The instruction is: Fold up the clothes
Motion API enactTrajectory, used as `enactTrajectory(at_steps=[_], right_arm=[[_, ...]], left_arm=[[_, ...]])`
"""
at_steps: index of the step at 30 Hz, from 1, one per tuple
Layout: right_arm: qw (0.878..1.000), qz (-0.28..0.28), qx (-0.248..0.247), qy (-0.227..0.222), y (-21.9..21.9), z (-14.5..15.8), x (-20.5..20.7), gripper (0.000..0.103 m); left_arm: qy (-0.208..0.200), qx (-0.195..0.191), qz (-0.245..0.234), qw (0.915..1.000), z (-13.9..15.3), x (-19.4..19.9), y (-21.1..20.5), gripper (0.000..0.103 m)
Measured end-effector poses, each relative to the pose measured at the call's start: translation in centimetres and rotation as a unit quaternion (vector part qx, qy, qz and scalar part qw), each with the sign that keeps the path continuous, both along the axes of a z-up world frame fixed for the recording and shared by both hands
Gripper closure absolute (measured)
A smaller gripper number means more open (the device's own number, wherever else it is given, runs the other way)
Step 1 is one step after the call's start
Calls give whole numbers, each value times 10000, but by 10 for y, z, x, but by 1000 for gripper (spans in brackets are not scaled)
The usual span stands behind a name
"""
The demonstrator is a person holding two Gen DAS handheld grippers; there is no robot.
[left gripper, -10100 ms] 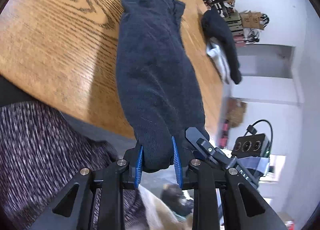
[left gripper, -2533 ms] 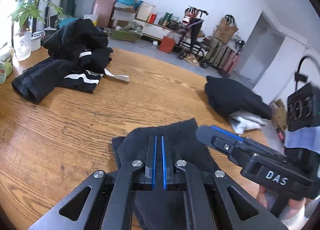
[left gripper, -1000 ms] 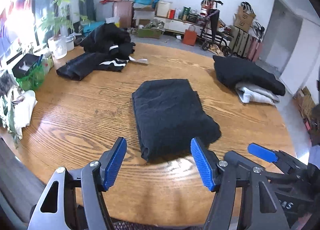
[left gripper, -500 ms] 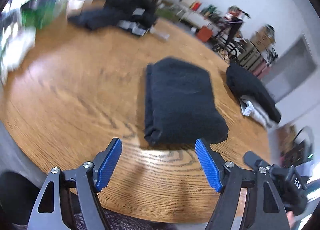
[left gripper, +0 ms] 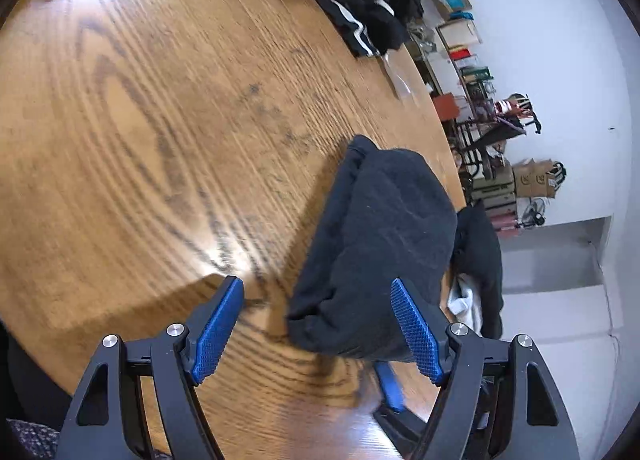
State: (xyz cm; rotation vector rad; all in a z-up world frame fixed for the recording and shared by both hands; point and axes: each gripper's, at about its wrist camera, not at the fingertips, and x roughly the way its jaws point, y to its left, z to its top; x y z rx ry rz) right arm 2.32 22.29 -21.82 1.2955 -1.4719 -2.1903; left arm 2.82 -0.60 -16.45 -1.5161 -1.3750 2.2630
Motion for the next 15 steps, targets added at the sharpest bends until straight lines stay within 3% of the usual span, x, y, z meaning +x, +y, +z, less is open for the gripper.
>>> enactTrajectory(at_steps=[2, 6, 8, 12, 15], right_arm=[[9999, -96, -93, -100, -3, -6, -3, 18], [9997, -104, 205, -69, -8, -2, -8, 19], [9990, 10, 437, -63, -11, 2, -11, 19], [9939, 409, 1025, -30, -19, 10, -14, 19], [9939, 389, 1024, -75, -16, 10, -16, 19]], left_arm=[[19, -112, -32, 9999, 2, -4, 1, 26], [172, -907, -181, 9956, 14, -8, 8, 26], [388, -1599, -312, 9859, 26, -7, 15, 26], [859, -2764, -679, 9548, 42, 0, 28, 26], [882, -2937, -733, 9490, 43, 3, 28, 26]])
